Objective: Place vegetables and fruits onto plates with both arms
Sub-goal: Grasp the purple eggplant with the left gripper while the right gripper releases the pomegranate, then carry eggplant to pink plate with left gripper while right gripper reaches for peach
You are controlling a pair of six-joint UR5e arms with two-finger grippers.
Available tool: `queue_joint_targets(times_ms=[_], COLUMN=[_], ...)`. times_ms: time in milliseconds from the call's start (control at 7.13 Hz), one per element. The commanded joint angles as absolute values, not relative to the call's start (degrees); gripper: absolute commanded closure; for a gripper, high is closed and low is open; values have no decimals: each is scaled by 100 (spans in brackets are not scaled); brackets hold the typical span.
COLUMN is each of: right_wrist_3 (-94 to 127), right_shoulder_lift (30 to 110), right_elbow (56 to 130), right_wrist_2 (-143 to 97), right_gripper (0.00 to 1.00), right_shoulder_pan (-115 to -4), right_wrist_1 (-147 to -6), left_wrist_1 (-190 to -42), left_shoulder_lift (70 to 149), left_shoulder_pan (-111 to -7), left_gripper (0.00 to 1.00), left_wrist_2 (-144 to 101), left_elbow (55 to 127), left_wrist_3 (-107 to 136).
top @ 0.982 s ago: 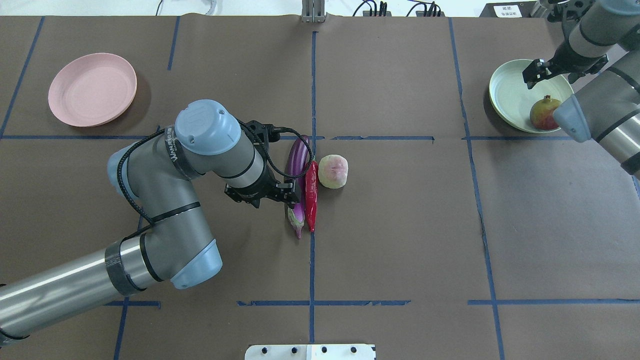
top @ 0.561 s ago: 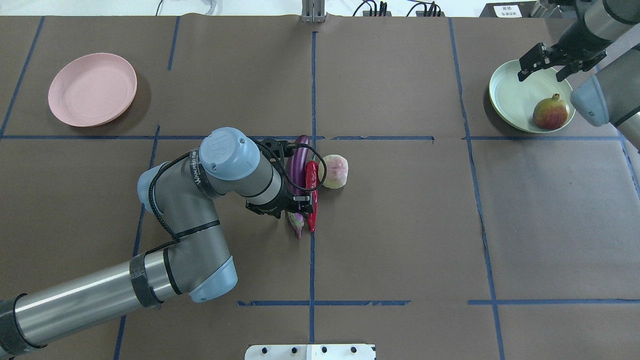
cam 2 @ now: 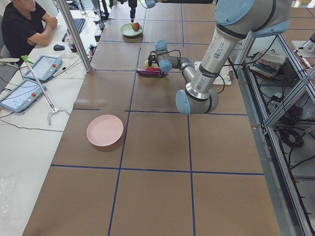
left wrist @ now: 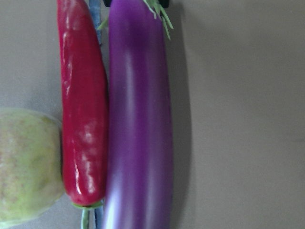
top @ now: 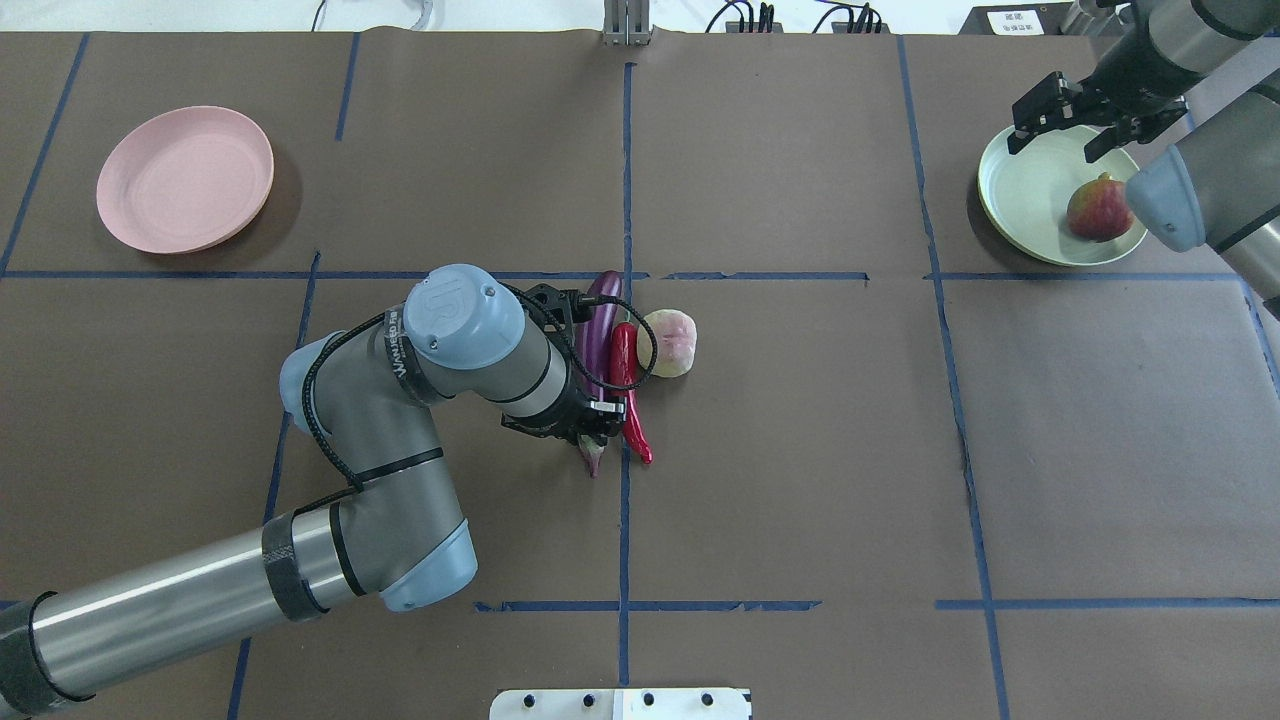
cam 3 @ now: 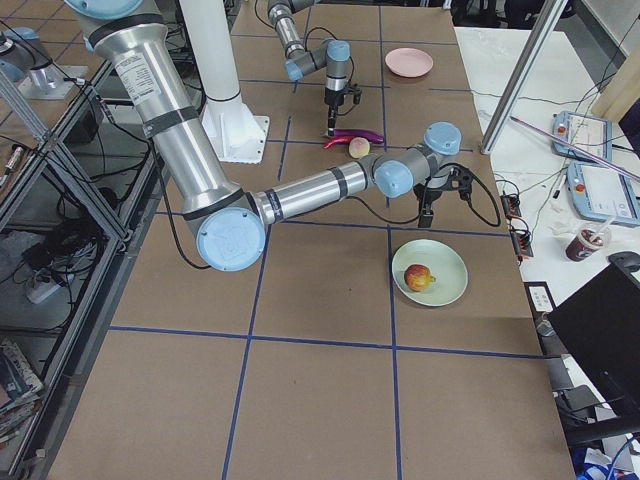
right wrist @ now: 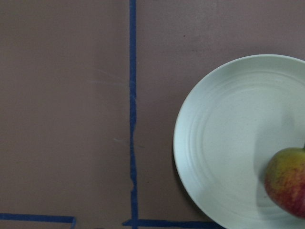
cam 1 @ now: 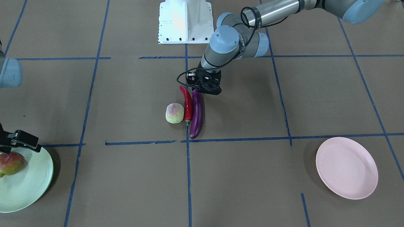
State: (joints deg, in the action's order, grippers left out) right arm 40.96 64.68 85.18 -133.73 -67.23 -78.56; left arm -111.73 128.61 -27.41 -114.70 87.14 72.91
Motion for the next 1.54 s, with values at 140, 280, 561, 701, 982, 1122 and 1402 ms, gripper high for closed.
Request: queue_joint_targets(times_ms=[140, 280, 561, 701, 982, 1122, 1402], right_wrist_3=[6259, 6850, 7312, 7382, 7943, 8250, 8681], right_shoulder_lift=[6416, 6390, 6311, 6250, 6092, 6004, 5792], right_elbow=[9411, 9665, 9843, 9852, 9923, 9984, 9941], right_wrist_2=[-13447, -13421, -13081, -12913, -12676, -12265, -11910], right_gripper=[0, 0, 0, 0, 0, 0, 0], right_shoulder_pan=[-5848, -5540, -5013, -4879, -4484, -4187, -3772], right_wrist_1=[-7788, -7787, -7796, -7796, -7796, -7796, -7796], left_wrist_1=[-11118, -11092, -11048, -10830, -10232, -10222, -10291], left_shoulder_lift=[12387, 11905, 11472, 11357, 11364, 11382, 11408], left_shoulder_pan=[-3573, -3986, -4743, -5077, -5536, -5824, -6081], left_gripper=[95, 94, 93, 92, 91, 91, 91], left_wrist_2=[-11461, -11470, -11505, -11505, -11444, -11461, -11478], left_elbow=[9340, 9560, 9572, 9502, 8951, 8495, 7799], left_wrist_3=[7504, 7515, 7515, 7454, 6957, 6152, 5103])
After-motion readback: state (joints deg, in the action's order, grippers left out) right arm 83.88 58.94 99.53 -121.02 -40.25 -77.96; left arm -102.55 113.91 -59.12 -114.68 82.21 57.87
